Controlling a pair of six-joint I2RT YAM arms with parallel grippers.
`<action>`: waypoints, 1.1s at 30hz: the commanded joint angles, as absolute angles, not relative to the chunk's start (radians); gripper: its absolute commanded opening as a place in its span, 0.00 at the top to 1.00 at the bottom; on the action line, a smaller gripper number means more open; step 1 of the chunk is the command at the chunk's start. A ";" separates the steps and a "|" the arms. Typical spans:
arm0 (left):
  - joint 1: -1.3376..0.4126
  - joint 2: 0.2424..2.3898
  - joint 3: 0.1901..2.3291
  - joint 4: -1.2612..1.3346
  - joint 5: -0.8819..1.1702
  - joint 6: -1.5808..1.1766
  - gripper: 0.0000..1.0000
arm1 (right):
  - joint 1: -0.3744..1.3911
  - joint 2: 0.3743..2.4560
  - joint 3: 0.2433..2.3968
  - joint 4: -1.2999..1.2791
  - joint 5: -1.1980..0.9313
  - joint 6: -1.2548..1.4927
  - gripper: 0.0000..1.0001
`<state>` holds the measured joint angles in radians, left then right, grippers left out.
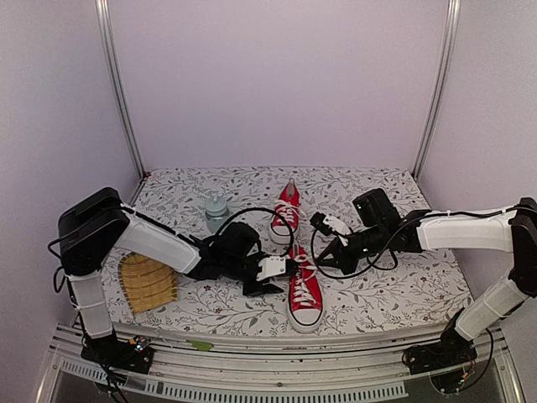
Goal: Tie the shoes
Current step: Tie the shoelace with the crossed shoelace.
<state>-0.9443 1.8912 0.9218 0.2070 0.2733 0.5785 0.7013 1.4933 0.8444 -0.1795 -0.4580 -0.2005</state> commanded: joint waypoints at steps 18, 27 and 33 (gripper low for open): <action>-0.962 1.820 0.838 0.346 -0.009 0.434 1.00 | 0.632 1.393 0.848 -0.190 -0.518 -0.088 0.99; -0.950 1.619 0.821 -0.032 -0.066 0.118 1.00 | 0.406 1.130 0.628 -0.192 -0.526 0.211 0.99; -0.931 1.472 0.761 -0.122 -0.098 -0.001 1.00 | 0.336 1.002 0.522 -0.221 -0.477 0.391 0.99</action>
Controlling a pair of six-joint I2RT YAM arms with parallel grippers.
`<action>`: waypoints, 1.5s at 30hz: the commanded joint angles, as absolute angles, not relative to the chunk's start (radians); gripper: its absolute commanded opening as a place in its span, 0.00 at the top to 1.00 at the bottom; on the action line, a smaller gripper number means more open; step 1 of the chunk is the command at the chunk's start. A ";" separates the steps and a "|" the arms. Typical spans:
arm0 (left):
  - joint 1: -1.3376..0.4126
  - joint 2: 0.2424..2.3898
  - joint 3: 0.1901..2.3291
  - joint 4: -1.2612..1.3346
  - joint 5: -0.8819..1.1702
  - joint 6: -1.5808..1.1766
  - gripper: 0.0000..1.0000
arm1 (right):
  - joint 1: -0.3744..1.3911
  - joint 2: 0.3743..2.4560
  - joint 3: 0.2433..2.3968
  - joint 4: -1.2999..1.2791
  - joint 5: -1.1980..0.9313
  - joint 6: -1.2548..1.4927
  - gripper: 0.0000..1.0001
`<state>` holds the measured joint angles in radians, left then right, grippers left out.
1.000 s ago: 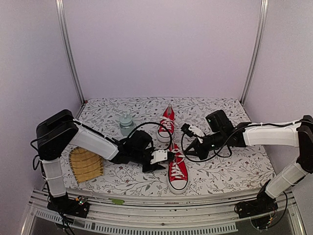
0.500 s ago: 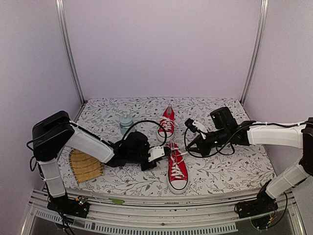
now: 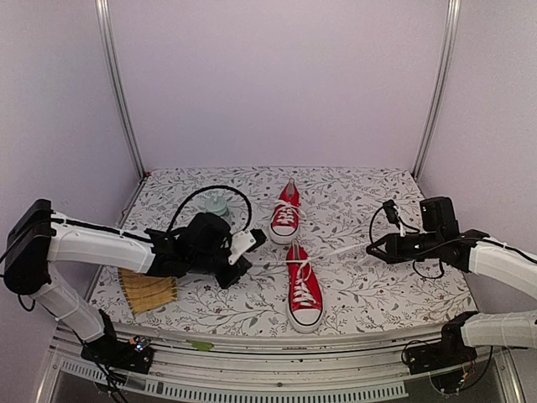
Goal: Tie the shoes
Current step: Tie the shoelace with the crossed shoelace, then adjust the shoe at the center of the board.
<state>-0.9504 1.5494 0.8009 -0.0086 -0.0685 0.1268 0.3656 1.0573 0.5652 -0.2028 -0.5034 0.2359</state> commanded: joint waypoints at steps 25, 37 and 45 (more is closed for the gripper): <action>-0.631 1.307 0.576 -0.068 -0.056 -0.292 1.00 | -0.030 0.867 0.149 -0.014 -0.573 0.705 1.00; -0.548 1.284 0.536 -0.048 -0.038 -0.318 1.00 | -0.168 0.898 0.091 0.040 -0.642 0.708 1.00; -0.656 1.337 0.607 0.009 0.007 -0.199 1.00 | -0.092 1.007 0.217 -0.028 -0.586 0.594 0.99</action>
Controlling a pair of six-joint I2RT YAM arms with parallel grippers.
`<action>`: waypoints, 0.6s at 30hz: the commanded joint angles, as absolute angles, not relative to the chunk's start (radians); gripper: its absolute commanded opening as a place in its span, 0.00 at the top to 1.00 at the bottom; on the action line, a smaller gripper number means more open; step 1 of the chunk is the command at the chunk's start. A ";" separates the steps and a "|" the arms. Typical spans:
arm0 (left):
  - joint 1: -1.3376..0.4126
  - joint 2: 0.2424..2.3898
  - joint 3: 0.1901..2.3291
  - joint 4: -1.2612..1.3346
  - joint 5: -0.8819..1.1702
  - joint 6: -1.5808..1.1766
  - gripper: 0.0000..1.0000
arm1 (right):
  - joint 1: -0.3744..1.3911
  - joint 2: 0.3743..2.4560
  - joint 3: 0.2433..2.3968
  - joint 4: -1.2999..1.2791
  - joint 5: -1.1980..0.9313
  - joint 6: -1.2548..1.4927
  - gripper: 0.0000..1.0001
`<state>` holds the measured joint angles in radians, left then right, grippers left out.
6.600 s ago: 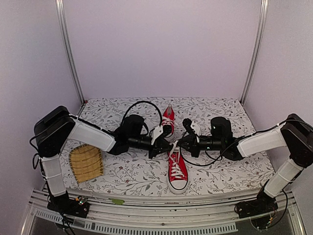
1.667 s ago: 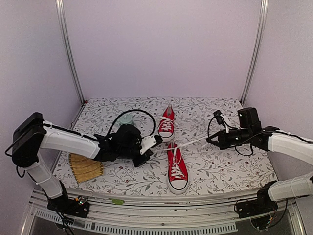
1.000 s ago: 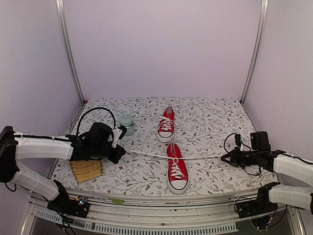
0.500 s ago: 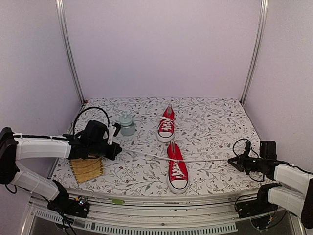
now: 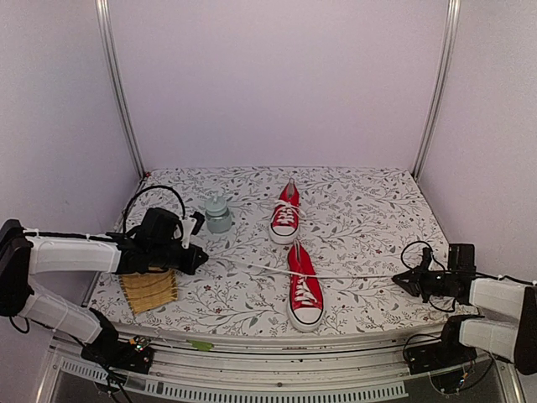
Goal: Tie the shoes
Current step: Adjust the shoe at the center of the board.
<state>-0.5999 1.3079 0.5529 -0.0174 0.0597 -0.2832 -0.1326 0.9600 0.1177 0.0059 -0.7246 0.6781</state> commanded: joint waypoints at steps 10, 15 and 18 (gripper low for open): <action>-0.931 1.724 0.906 -0.010 0.146 0.101 1.00 | 0.590 1.423 0.505 0.010 -0.396 0.534 0.99; -0.981 1.870 1.018 -0.024 0.150 0.186 1.00 | 0.721 1.591 0.621 0.064 -0.442 0.493 0.99; -0.997 1.920 1.064 -0.014 0.197 0.209 1.00 | 0.732 1.626 0.637 0.113 -0.469 0.503 0.99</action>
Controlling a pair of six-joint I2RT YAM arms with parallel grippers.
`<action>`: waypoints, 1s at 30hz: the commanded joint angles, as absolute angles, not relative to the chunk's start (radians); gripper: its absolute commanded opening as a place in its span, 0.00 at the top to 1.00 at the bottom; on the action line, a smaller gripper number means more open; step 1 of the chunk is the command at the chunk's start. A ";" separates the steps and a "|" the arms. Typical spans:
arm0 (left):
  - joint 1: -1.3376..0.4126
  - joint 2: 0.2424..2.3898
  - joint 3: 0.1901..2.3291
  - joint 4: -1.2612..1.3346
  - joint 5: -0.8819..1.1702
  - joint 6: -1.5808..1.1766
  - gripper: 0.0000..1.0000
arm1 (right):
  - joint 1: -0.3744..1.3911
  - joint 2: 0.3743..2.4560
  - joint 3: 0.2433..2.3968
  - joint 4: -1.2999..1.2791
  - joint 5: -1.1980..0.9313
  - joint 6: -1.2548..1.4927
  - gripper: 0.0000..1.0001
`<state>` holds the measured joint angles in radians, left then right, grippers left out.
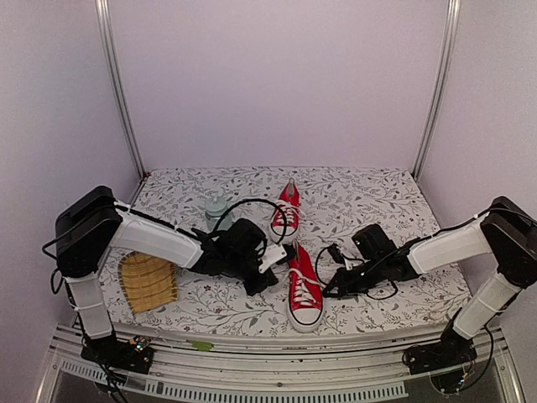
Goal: Tie the shoes
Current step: Adjust the shoe at the center of the board, then place the half-tied shoelace at the center of the board.
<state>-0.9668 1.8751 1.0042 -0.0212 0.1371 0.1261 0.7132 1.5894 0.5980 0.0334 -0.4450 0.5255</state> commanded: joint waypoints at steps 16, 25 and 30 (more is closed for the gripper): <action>-0.963 1.862 1.037 -0.033 0.030 0.222 1.00 | 0.736 1.553 0.697 -0.068 -0.397 0.475 0.99; -0.947 1.559 0.976 -0.027 0.009 0.272 1.00 | 0.683 1.362 0.793 -0.451 -0.309 0.334 0.98; -0.957 1.424 0.937 0.070 0.040 0.287 1.00 | 0.744 1.351 0.886 -0.607 -0.341 0.238 0.76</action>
<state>-0.9516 1.4918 0.9783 -0.0113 0.0162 0.2611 0.6968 1.3678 0.8185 -0.4179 -0.3344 0.3504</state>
